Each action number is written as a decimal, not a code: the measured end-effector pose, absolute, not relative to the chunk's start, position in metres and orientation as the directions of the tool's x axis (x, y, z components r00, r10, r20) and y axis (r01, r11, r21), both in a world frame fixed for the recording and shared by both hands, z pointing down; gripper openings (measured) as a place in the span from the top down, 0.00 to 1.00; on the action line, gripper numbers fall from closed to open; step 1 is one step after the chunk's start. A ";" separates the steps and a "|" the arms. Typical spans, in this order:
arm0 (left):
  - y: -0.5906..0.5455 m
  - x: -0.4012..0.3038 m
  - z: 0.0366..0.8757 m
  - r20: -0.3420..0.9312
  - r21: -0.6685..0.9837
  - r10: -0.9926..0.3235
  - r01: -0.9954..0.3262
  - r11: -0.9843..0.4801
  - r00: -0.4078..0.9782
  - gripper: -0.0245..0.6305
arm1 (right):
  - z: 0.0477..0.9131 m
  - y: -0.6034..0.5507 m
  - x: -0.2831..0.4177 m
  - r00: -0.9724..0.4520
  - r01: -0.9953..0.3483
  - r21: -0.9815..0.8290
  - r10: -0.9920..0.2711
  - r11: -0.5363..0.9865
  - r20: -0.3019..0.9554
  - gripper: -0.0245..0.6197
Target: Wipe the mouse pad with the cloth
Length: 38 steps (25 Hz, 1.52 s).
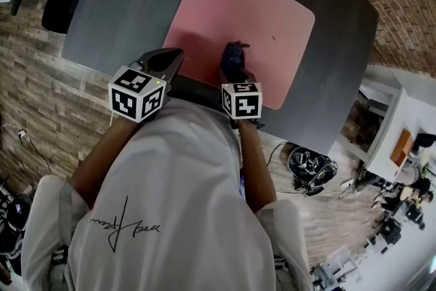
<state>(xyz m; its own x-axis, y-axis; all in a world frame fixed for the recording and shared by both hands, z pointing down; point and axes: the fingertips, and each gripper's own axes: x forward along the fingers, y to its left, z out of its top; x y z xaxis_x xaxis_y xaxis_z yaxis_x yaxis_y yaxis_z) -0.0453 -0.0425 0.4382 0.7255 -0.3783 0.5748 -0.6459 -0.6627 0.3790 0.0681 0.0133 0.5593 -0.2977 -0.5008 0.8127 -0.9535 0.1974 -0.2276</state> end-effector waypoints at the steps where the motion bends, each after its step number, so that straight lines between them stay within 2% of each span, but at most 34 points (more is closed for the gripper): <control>1: -0.043 -0.045 0.438 0.575 0.379 -0.378 -0.646 -0.663 0.726 0.94 | 0.559 0.012 0.067 -0.302 -0.952 -0.229 -0.499 0.203 0.813 0.81; 26: -0.047 -0.057 0.448 0.609 0.386 -0.357 -0.659 -0.646 0.708 0.94 | 0.561 -0.019 0.025 -0.416 -0.909 -0.364 -0.498 0.202 0.761 0.80; 38: -0.049 -0.067 0.451 0.617 0.392 -0.366 -0.676 -0.624 0.696 0.94 | 0.561 -0.039 -0.007 -0.453 -0.891 -0.369 -0.479 0.265 0.751 0.80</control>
